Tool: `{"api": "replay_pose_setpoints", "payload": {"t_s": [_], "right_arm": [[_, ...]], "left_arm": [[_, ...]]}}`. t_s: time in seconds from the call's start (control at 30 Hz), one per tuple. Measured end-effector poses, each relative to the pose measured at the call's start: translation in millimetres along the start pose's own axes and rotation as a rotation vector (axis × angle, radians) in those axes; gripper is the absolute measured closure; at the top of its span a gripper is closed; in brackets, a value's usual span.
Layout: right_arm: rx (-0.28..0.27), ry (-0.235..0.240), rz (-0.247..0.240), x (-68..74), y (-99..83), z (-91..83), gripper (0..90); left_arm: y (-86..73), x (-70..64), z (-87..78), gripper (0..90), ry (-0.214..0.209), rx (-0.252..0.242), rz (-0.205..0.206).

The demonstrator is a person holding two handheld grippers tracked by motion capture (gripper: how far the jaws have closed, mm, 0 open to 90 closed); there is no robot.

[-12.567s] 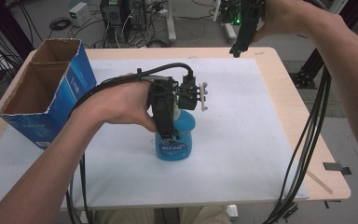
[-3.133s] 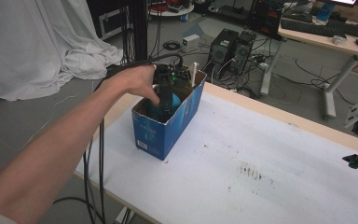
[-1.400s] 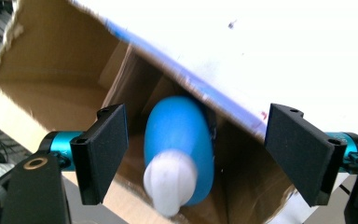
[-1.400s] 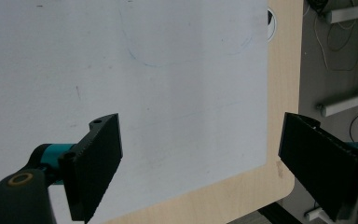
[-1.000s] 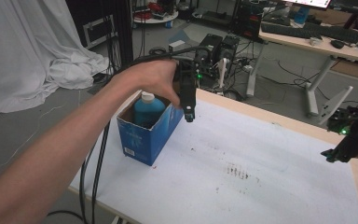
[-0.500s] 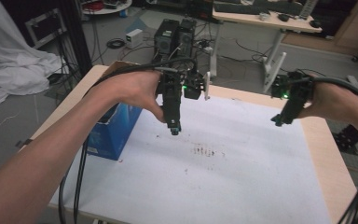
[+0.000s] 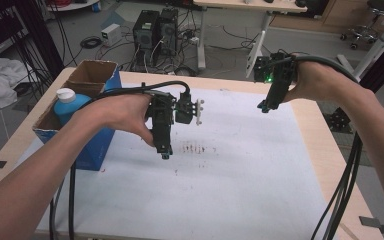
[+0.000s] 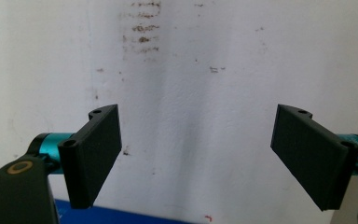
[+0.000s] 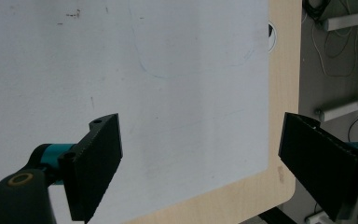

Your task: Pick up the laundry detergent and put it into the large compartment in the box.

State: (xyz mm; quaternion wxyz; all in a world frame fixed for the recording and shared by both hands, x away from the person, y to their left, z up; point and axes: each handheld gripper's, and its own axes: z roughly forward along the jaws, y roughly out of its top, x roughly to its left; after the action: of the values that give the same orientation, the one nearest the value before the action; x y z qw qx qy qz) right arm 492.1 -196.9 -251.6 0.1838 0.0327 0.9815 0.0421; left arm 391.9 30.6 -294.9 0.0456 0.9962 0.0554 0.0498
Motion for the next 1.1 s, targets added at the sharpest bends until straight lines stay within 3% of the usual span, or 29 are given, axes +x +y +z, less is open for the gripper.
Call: {"api": "replay_pose_setpoints", "payload": {"t_s": [0.33,0.57,1.1], "right_arm": [[0.004,-0.001,0.007,6.0,-1.4,-2.8,12.6],[0.008,-0.001,0.006,6.1,-1.7,-2.6,12.6],[0.021,0.009,0.001,6.2,0.7,4.1,12.6]], "left_arm": [[4.3,-6.9,23.1,16.2,-0.016,0.007,0.043],[0.8,-8.4,35.0,16.2,-0.028,0.028,0.042],[0.5,-7.6,41.0,16.2,-0.039,0.046,0.067]]}}
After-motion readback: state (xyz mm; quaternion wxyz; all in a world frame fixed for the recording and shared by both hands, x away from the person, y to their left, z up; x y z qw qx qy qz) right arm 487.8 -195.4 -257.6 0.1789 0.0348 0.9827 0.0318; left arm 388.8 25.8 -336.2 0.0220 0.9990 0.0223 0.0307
